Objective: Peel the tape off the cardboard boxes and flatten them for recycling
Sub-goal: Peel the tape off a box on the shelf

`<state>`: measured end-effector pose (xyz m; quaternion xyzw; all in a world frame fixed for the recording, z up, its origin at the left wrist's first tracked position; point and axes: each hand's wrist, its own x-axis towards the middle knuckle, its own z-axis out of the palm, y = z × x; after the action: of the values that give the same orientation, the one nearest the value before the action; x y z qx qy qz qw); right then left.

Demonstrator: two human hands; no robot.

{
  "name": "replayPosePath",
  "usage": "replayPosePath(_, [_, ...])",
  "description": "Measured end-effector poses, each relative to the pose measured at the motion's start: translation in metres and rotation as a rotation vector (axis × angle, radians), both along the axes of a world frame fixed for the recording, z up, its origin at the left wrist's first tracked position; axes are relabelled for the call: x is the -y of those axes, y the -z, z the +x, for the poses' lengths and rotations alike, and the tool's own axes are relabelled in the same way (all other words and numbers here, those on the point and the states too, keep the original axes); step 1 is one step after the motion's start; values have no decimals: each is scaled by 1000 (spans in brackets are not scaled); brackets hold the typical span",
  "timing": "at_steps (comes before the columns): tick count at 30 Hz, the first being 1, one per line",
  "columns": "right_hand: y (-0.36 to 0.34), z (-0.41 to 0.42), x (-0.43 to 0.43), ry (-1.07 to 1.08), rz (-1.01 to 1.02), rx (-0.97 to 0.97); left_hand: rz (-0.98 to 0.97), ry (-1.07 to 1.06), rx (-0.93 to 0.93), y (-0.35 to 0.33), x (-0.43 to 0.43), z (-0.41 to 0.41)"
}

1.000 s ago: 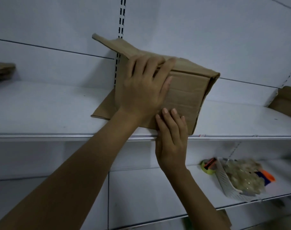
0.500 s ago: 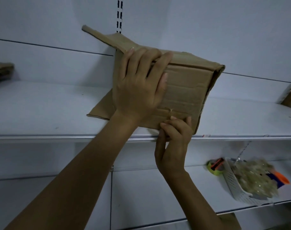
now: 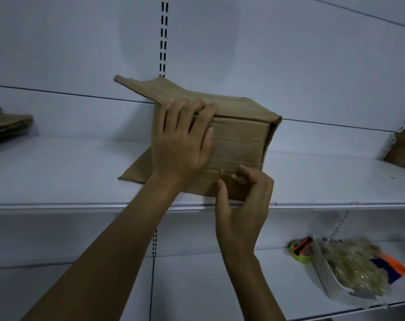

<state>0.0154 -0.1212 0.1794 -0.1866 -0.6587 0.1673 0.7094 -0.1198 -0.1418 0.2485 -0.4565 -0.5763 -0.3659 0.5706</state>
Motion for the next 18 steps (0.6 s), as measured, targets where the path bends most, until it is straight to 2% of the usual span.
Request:
replayPosePath(7, [0,16,-8,44,-5,25,9,12,8,0,2,3])
replayPosePath(15, [1,37,-16,-106,-328,-84,-1,21,16,0,3,5])
replayPosePath(18, [0,42,-17,-127,-426,-127,-13,-10,79,-1,2,17])
